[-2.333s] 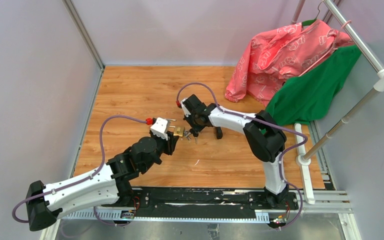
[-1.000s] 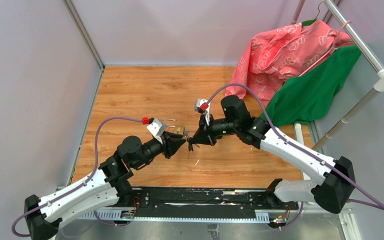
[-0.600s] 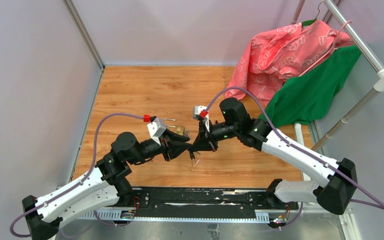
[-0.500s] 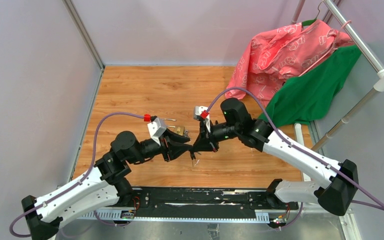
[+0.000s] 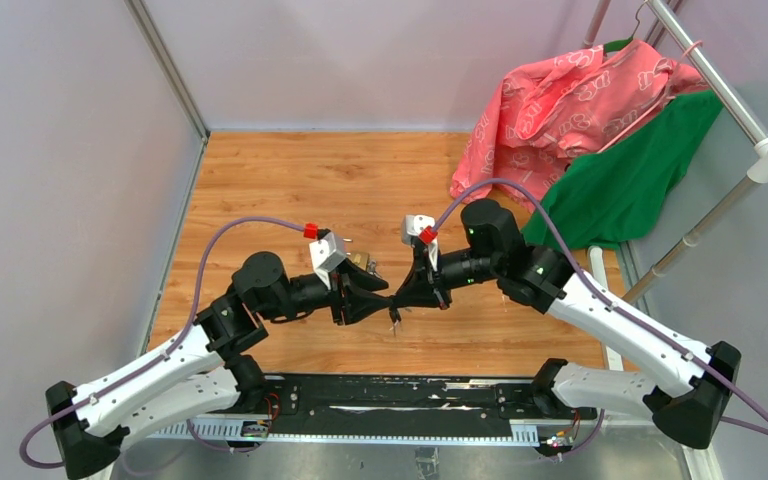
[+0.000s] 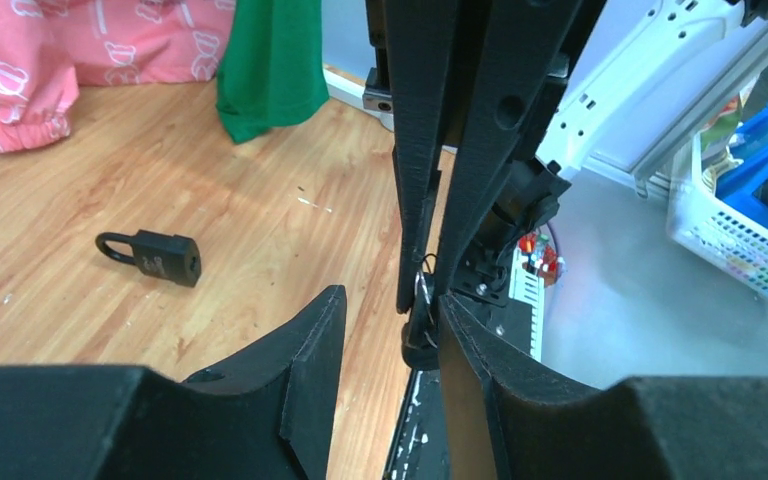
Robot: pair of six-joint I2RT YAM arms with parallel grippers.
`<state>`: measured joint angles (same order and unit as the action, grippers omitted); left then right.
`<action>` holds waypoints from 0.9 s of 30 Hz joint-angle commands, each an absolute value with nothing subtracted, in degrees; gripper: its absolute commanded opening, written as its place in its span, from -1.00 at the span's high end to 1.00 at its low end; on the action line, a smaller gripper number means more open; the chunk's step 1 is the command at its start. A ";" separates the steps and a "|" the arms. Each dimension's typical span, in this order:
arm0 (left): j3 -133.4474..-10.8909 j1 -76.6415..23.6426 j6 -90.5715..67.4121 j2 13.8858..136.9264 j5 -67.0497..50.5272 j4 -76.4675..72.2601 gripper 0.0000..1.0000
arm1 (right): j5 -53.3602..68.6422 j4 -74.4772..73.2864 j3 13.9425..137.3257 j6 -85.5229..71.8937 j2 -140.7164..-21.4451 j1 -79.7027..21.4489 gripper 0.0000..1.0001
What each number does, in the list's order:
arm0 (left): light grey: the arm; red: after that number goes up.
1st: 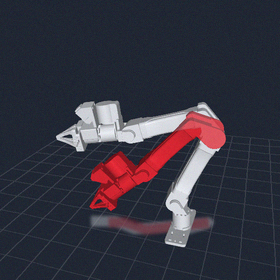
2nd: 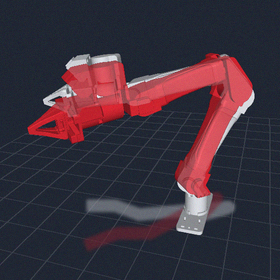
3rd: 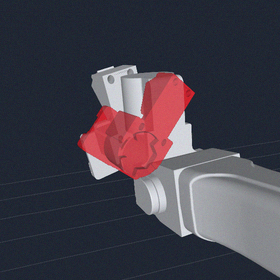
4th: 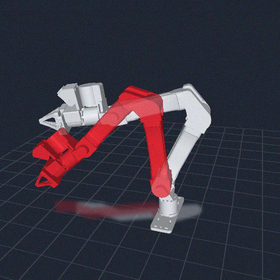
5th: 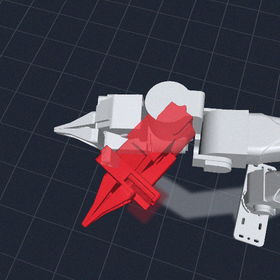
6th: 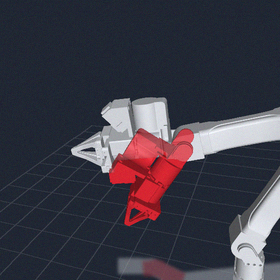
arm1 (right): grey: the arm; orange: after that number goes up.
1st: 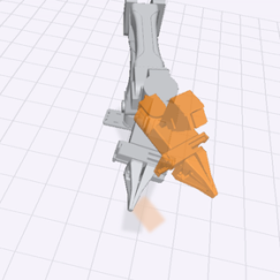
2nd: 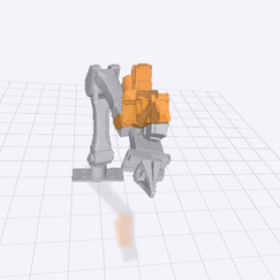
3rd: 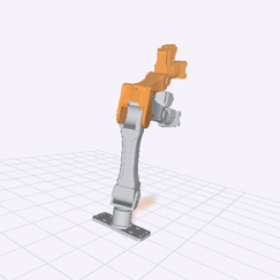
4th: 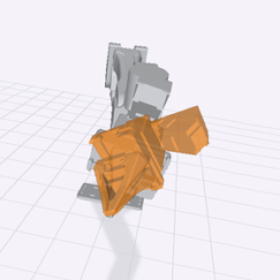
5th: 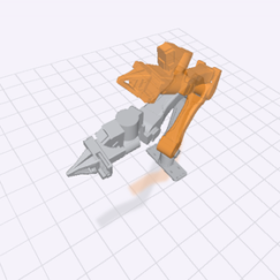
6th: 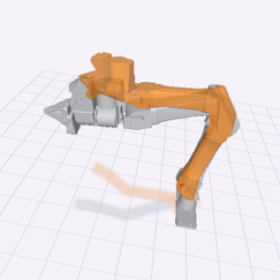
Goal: Unlock with the key
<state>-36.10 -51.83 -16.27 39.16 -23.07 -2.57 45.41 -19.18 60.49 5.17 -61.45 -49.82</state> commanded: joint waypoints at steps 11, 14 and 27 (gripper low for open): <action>-38.34 -52.34 -16.26 43.19 -30.85 -2.79 0.63 | 48.14 -21.03 62.36 5.98 -58.98 -51.07 1.00; -38.44 -52.62 -16.70 43.78 -31.52 -3.34 0.97 | 48.95 -20.76 62.33 5.81 -58.74 -51.11 1.00; -37.20 -53.05 -18.13 39.85 -26.59 -7.77 1.00 | 43.78 -20.69 61.24 4.74 -54.76 -50.91 -0.40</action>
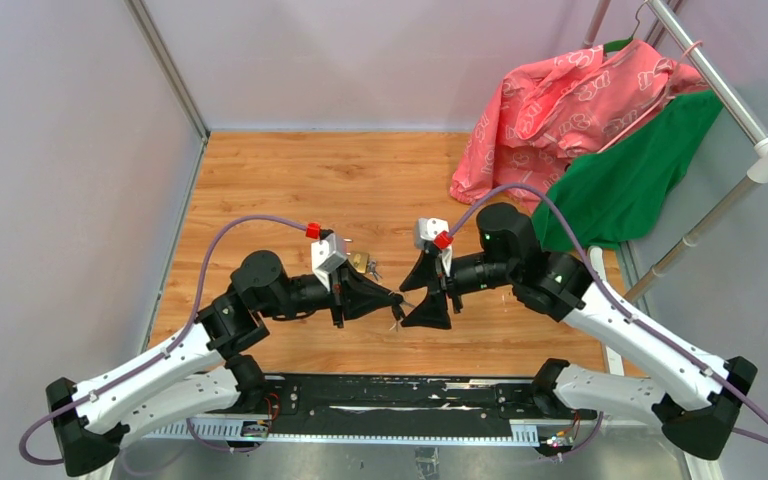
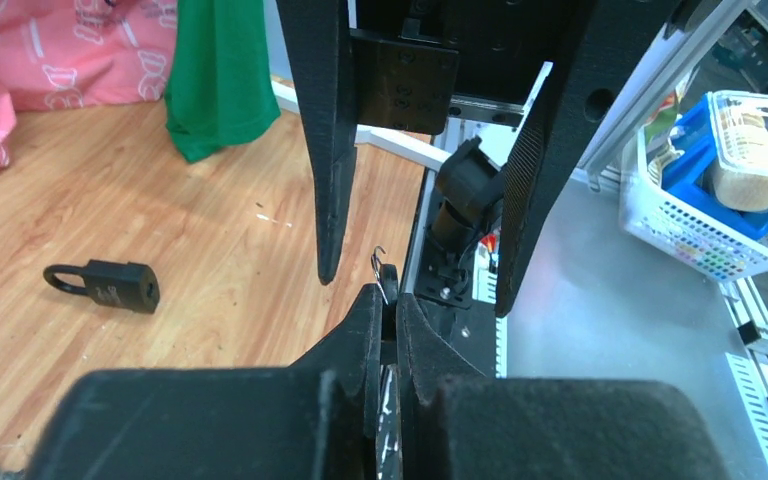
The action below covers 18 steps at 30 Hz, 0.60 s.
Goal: Unlock with the key
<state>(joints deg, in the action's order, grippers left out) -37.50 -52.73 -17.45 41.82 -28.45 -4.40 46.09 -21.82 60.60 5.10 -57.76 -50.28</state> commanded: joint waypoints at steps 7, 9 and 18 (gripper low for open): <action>-37.57 -52.95 -19.57 37.82 -28.02 -12.15 1.00 | 40.05 -19.47 58.74 5.01 -49.88 -50.71 -0.17; -37.89 -53.00 -19.96 37.79 -28.81 -12.80 1.00 | 40.04 -19.34 58.86 4.92 -49.59 -50.71 -0.04; -38.54 -53.01 -20.30 37.11 -30.35 -13.90 1.00 | 41.16 -18.30 59.05 4.33 -51.15 -50.67 0.04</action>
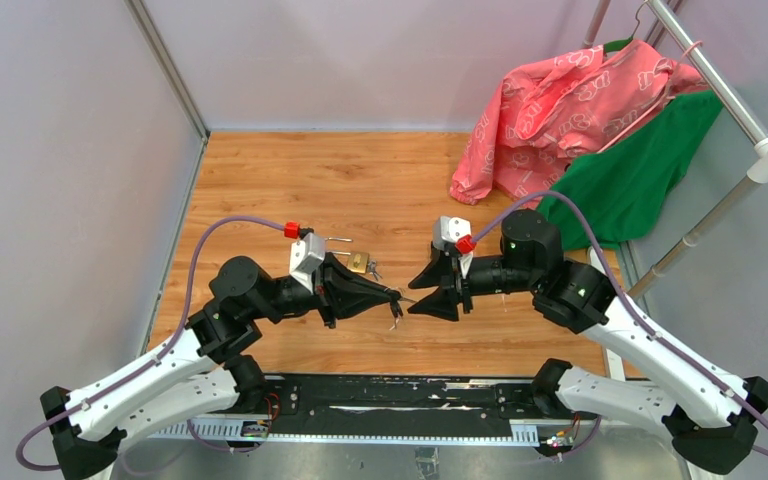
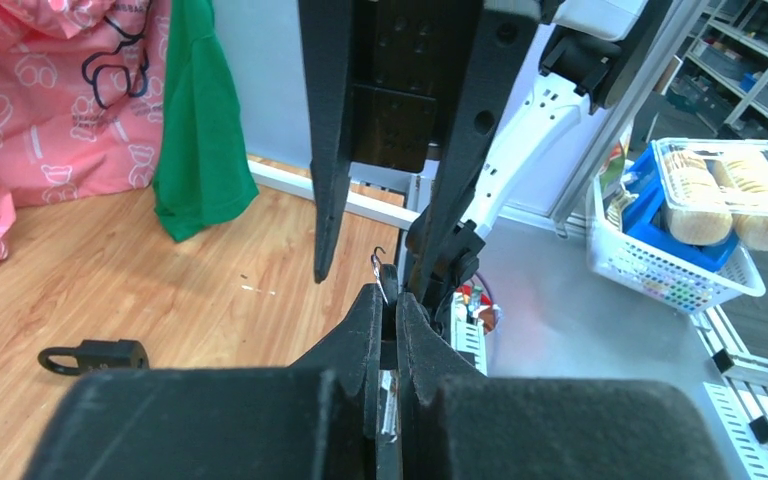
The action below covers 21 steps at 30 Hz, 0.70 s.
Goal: Unlock with the key
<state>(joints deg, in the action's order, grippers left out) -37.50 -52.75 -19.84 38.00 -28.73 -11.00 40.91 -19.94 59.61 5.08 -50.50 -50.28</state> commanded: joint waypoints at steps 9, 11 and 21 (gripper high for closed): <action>-37.57 -53.01 -20.46 37.06 -30.53 -15.79 1.00 | 42.94 -16.07 59.40 3.20 -52.95 -50.70 0.68; -37.36 -53.02 -20.28 37.11 -30.43 -15.98 1.00 | 43.38 -15.72 59.58 2.87 -53.07 -50.70 0.95; -37.06 -53.00 -20.34 37.36 -28.33 -15.24 0.22 | 36.99 -22.52 64.09 7.43 -54.10 -51.19 1.00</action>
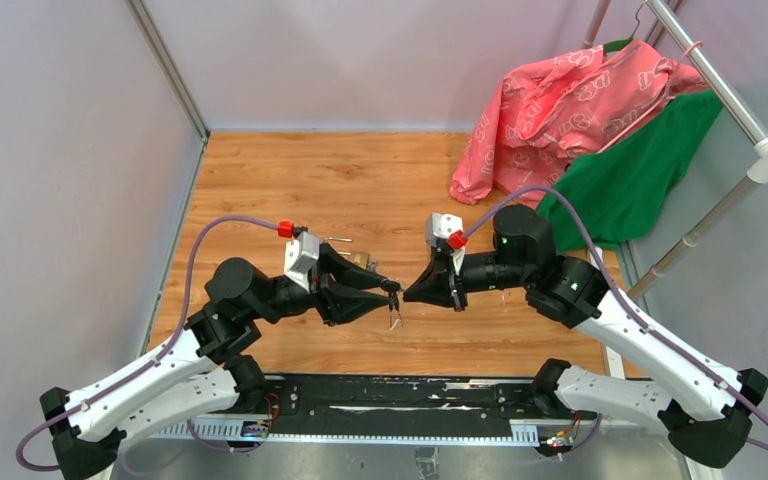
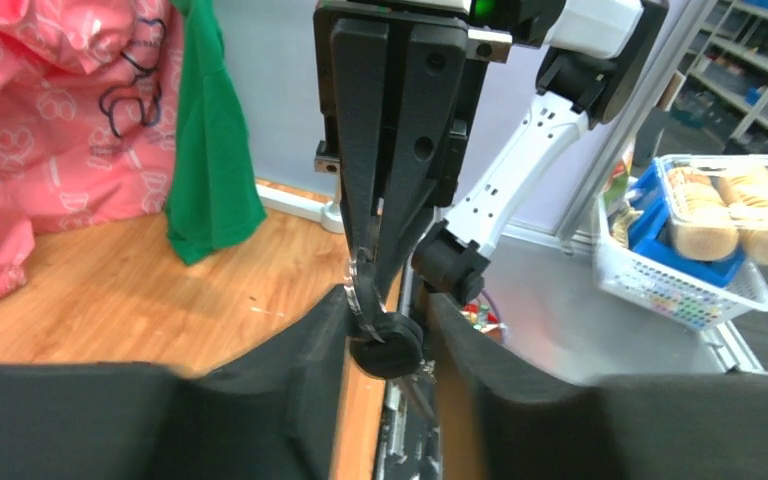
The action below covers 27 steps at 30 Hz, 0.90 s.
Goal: Unlock with the key
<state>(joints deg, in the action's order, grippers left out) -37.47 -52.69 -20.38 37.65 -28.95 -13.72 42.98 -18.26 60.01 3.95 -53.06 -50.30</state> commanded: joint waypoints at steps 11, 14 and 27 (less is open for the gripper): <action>-42.81 -53.00 -20.04 35.76 -11.12 -1.27 -0.29 | -1.58 -43.78 76.56 22.14 -64.99 -66.00 1.00; -44.05 -52.95 -19.61 35.47 -4.48 2.30 -0.24 | -5.40 -47.39 78.00 22.68 -69.00 -70.13 1.00; -38.81 -53.00 -20.01 35.30 2.73 5.41 -0.09 | -19.49 -48.02 79.04 20.31 -74.55 -70.29 1.00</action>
<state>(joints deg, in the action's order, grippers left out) -41.19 -52.71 -19.94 36.03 -2.35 3.51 -11.75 -45.65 76.55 21.04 -72.82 -71.00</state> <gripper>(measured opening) 0.550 0.007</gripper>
